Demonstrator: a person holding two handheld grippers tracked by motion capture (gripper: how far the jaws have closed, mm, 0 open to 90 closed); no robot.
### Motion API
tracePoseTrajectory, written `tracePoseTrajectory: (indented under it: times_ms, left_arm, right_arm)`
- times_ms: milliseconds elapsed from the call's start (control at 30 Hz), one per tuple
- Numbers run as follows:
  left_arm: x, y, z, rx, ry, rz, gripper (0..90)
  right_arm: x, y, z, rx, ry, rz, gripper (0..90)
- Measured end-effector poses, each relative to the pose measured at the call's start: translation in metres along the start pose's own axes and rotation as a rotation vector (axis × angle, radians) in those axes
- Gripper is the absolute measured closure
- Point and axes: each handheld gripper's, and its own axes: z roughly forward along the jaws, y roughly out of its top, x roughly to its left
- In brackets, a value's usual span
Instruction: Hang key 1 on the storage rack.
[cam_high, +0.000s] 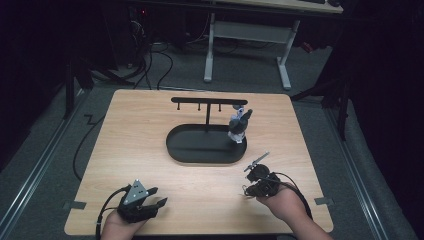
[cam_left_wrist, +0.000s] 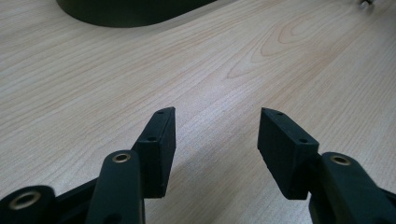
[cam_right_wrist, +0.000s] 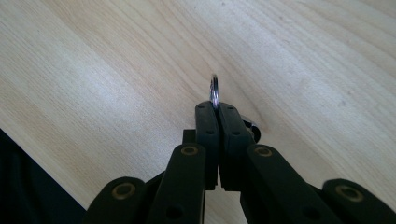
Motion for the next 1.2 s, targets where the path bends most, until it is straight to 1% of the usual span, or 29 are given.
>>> tracePoseTrajectory:
  times_ms: [100, 167, 233, 267, 300, 333, 467, 533, 633, 700, 767, 800, 867, 900, 967, 1100, 1133, 1167, 1200]
  left_arm:
    - [0.000, 0.000, 0.000, 0.000, 0.000, 0.001, 47.5]
    - [0.000, 0.000, 0.000, -0.001, 0.001, 0.004, 47.5]
    - [0.000, 0.000, 0.000, -0.001, 0.002, 0.006, 47.5]
    - [0.000, 0.000, 0.000, -0.004, 0.003, 0.003, 47.4]
    - [0.000, 0.000, 0.000, -0.005, 0.003, 0.004, 47.5]
    - [0.000, 0.000, 0.000, -0.006, 0.002, 0.003, 47.5]
    - [0.000, 0.000, 0.000, -0.011, 0.003, 0.006, 47.4]
    - [0.000, 0.000, 0.000, -0.013, 0.002, 0.008, 47.4]
    - [0.000, 0.000, 0.000, -0.016, 0.000, 0.005, 47.4]
    - [0.001, 0.000, 0.000, -0.015, -0.001, 0.004, 47.3]
    - [0.001, 0.001, 0.000, -0.017, 0.000, 0.003, 47.2]
    - [0.001, 0.001, -0.001, -0.019, 0.000, 0.004, 47.2]
    - [0.000, 0.001, -0.002, -0.025, -0.001, 0.006, 47.2]
    - [0.000, 0.001, -0.002, -0.026, -0.001, 0.005, 47.2]
    - [0.000, 0.001, -0.002, -0.028, -0.004, -0.002, 47.2]
    - [0.000, 0.000, -0.001, -0.018, -0.005, 0.004, 47.2]
    - [0.000, 0.000, 0.000, -0.019, -0.005, 0.002, 47.2]
    - [0.000, 0.001, 0.000, -0.018, -0.007, 0.000, 47.2]
    - [0.000, 0.001, 0.000, -0.014, -0.008, 0.001, 47.2]
  right_arm:
    - [-0.001, 0.000, -0.006, -0.002, -0.004, 0.002, 89.3]
    - [-0.002, 0.000, -0.010, -0.009, -0.006, -0.005, 89.3]
    - [-0.003, 0.000, -0.015, -0.017, -0.003, 0.002, 89.3]
    - [-0.004, 0.000, -0.018, -0.014, 0.002, 0.013, 89.3]
    - [-0.003, 0.000, -0.021, -0.010, 0.004, 0.034, 89.3]
    - [-0.005, 0.000, -0.023, -0.020, -0.003, 0.008, 89.3]
    - [-0.008, 0.000, -0.033, -0.027, 0.004, 0.024, 89.2]
    - [-0.009, 0.001, -0.037, -0.033, 0.005, 0.019, 89.2]
    - [-0.009, 0.003, -0.043, -0.036, 0.009, 0.025, 90.0]
    - [-0.009, 0.006, -0.045, -0.031, -0.002, 0.015, 90.0]
    - [-0.010, 0.007, -0.043, -0.018, -0.003, 0.023, 90.0]
    - [-0.010, 0.008, -0.041, -0.013, -0.010, 0.020, 90.0]
    - [-0.009, 0.008, -0.040, -0.016, 0.002, 0.024, 90.0]
    - [-0.009, 0.007, -0.039, -0.012, -0.003, 0.021, 90.0]
    - [-0.010, 0.005, -0.036, -0.001, -0.005, 0.018, 90.0]
    - [-0.012, -0.004, -0.029, 0.030, -0.017, 0.030, 90.0]
    - [-0.014, -0.007, -0.026, 0.046, -0.010, 0.028, 90.0]
    - [-0.016, -0.011, -0.023, 0.065, 0.008, 0.044, 90.0]
    - [-0.020, -0.014, -0.020, 0.090, 0.033, 0.046, 90.0]
